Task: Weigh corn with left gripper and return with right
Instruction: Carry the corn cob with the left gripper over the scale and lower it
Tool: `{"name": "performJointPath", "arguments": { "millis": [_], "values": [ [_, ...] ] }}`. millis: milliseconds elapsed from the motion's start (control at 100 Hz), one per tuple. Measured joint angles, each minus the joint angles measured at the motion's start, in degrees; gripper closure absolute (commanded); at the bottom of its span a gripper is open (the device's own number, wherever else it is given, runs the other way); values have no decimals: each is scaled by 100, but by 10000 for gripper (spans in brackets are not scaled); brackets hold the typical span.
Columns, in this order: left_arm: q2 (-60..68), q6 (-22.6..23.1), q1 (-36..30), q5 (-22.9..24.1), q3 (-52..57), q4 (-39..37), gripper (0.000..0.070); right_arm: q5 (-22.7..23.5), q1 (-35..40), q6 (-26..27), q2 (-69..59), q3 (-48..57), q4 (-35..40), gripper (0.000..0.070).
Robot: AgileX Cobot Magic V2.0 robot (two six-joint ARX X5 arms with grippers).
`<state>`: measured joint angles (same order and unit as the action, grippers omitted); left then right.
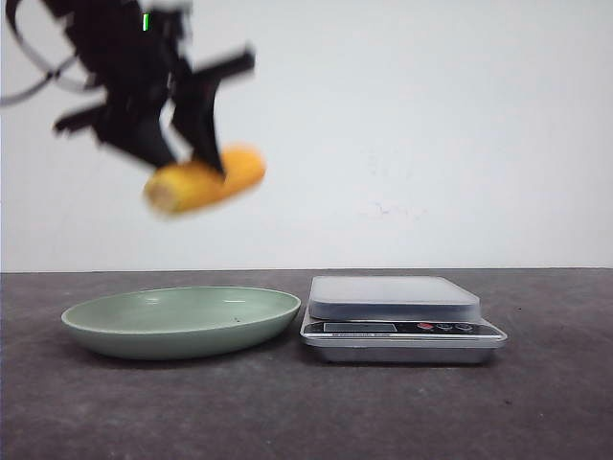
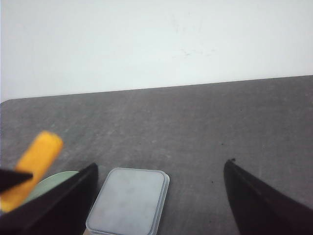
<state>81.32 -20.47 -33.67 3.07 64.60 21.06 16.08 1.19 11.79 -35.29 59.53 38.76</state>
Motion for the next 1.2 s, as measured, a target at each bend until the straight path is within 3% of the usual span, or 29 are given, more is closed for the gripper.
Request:
{"name": "performJointPath", "arguments": {
  "millis": [520, 720, 1200],
  "values": [
    [1589, -654, -1375, -83, 953, -544, 696, 2, 0, 0, 0, 0, 212, 185],
    [2273, -765, -1419, -55, 1040, -483, 696, 0, 0, 0, 0, 0, 299, 185],
    [2599, -828, -1121, 15, 1161, -651, 696, 0, 0, 0, 0, 0, 313, 185]
  ]
}}
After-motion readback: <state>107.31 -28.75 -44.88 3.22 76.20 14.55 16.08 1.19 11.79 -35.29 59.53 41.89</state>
